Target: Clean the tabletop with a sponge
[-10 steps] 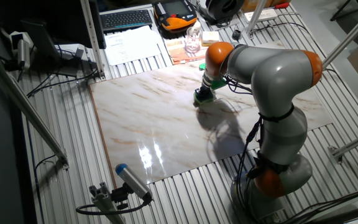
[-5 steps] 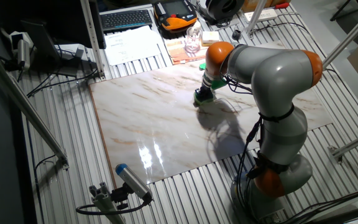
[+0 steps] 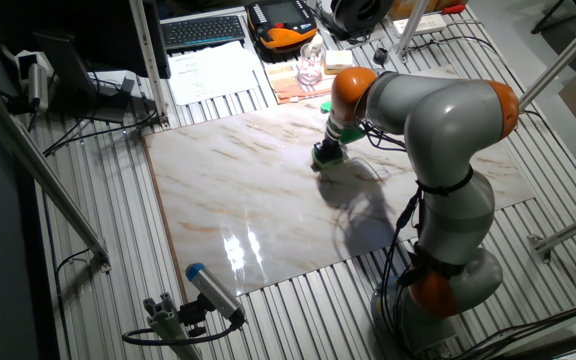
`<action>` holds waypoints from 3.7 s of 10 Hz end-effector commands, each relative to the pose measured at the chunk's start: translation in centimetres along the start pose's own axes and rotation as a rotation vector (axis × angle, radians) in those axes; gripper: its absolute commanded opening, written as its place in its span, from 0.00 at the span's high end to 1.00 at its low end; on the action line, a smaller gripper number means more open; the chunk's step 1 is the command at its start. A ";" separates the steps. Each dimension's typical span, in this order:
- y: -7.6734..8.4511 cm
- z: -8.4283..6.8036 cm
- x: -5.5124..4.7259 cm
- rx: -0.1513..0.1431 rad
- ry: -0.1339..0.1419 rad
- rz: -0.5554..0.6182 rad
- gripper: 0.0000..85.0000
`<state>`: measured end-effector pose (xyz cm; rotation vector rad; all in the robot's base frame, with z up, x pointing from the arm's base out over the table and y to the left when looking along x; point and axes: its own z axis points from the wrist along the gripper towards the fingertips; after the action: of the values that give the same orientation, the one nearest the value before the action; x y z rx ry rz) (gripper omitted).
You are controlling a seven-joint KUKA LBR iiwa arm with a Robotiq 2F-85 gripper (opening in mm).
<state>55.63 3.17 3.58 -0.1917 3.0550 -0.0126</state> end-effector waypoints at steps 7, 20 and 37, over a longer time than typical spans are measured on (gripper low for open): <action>0.0 0.0 0.0 -0.007 0.010 -0.016 0.80; 0.0 -0.2 -0.1 0.008 -0.021 0.032 0.20; 0.2 0.1 -0.1 0.005 -0.015 0.017 0.40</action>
<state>55.71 3.37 3.53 -0.1654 3.0413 -0.0182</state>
